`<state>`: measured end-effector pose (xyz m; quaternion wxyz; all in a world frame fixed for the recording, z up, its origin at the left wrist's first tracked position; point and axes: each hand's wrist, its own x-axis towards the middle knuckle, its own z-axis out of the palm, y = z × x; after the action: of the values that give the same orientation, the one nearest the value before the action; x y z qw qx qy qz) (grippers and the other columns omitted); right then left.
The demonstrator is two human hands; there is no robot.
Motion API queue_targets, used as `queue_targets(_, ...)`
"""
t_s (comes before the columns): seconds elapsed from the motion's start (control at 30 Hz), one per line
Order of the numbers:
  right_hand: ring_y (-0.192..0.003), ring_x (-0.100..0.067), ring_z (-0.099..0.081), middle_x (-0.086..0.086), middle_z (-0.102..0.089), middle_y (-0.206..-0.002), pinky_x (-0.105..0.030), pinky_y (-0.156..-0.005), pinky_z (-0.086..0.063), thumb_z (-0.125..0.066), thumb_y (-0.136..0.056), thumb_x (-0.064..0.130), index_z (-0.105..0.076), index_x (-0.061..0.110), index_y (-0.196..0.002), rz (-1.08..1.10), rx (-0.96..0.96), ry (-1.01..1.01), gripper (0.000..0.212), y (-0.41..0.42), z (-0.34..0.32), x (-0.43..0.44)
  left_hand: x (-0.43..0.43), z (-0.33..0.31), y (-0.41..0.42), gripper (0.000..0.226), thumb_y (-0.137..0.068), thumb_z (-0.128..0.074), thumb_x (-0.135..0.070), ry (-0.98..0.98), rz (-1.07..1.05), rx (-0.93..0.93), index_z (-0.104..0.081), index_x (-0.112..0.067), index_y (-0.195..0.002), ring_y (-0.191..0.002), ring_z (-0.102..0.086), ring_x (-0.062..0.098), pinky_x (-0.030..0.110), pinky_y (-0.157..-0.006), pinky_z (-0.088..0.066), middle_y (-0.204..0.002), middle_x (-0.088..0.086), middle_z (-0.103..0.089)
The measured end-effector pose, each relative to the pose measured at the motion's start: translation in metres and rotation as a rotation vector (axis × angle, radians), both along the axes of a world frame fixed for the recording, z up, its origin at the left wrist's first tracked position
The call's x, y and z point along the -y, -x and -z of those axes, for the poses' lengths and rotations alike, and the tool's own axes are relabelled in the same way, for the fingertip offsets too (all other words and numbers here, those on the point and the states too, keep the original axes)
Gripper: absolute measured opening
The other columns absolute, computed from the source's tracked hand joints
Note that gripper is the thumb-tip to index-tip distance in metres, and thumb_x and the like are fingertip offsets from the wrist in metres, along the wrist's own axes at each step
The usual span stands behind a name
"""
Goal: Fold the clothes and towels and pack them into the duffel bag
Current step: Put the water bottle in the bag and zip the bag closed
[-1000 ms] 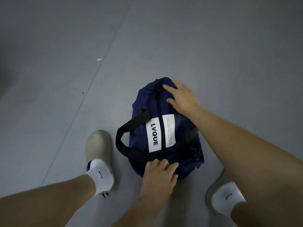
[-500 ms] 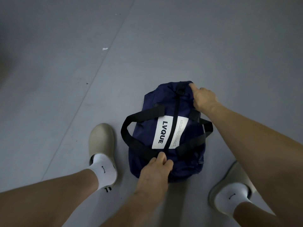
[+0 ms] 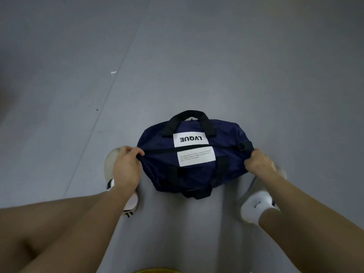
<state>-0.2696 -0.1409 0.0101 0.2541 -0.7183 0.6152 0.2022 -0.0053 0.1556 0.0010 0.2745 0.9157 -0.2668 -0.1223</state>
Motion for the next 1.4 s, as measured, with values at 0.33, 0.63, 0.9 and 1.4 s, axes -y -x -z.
queue_targets(0.33, -0.098, -0.042, -0.061, -0.017, -0.055, -0.117, -0.04, -0.068, -0.042, -0.05, -0.096, 0.023, -0.036, 0.01, -0.131, -0.25, 0.048, 0.252, 0.04, -0.002, -0.009, -0.062, -0.019, 0.032, 0.062, 0.038, -0.098, -0.061, -0.019, 0.021, 0.049, -0.368, -0.064, -0.039, -0.13, -0.102, -0.065, 0.022, 0.037, -0.093, -0.054, -0.126, -0.004, -0.066)
queue_targets(0.63, -0.107, -0.027, -0.063, 0.001, -0.063, -0.12, -0.039, -0.09, -0.05, -0.046, -0.1, 0.031, -0.063, 0.033, -0.122, -0.651, 0.352, -0.087, 0.028, -0.056, 0.02, -0.169, -0.009, 0.042, 0.061, 0.03, -0.095, -0.066, -0.016, 0.019, -0.048, -0.43, -0.07, -0.026, -0.123, -0.094, -0.056, 0.009, 0.017, -0.08, -0.041, -0.112, -0.003, -0.065)
queue_targets(0.9, -0.11, -0.019, -0.06, 0.0, -0.064, -0.119, -0.038, -0.096, -0.049, -0.057, -0.098, 0.043, -0.048, 0.023, -0.144, -0.303, 0.477, -0.242, 0.05, -0.081, 0.047, -0.21, -0.013, 0.055, 0.052, 0.031, -0.094, -0.062, -0.003, 0.109, -0.107, -0.499, -0.074, -0.028, -0.107, -0.097, -0.064, 0.015, 0.03, -0.086, -0.054, -0.104, -0.011, -0.069)
queue_targets(1.4, -0.092, -0.022, -0.063, 0.0, -0.062, -0.107, -0.034, -0.071, -0.049, -0.054, -0.098, 0.045, -0.052, 0.02, -0.11, -0.419, 0.469, 0.038, 0.028, -0.107, 0.028, -0.221, -0.016, 0.048, 0.054, 0.028, -0.095, -0.063, -0.007, 0.193, -0.107, -0.527, -0.072, -0.033, -0.098, -0.081, -0.068, 0.01, 0.037, -0.078, -0.059, -0.092, -0.01, -0.072)
